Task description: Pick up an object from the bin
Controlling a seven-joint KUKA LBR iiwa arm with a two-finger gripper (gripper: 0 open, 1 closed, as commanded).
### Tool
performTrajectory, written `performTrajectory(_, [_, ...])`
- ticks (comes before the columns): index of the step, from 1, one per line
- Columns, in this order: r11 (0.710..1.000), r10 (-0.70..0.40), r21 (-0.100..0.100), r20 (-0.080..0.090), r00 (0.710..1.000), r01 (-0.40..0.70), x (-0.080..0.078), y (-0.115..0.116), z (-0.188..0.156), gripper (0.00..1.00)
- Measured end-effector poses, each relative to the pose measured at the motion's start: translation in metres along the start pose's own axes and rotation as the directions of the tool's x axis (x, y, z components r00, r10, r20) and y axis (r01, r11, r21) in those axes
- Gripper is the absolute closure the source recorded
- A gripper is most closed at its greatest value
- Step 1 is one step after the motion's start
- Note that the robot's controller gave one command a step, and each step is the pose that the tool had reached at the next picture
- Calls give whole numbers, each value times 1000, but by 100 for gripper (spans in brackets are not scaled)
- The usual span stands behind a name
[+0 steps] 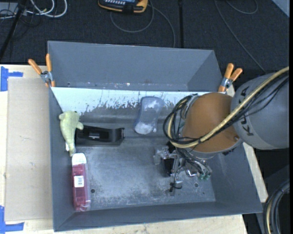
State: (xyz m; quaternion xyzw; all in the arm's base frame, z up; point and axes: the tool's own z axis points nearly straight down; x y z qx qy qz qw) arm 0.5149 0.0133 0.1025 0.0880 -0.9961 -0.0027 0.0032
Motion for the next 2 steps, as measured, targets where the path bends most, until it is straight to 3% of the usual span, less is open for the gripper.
performTrajectory(1, [993,119,10,-2,993,-119,-16,-31,-22,0])
performTrajectory(2, [1000,12,2,2,1000,-12,-28,-38,-25,0])
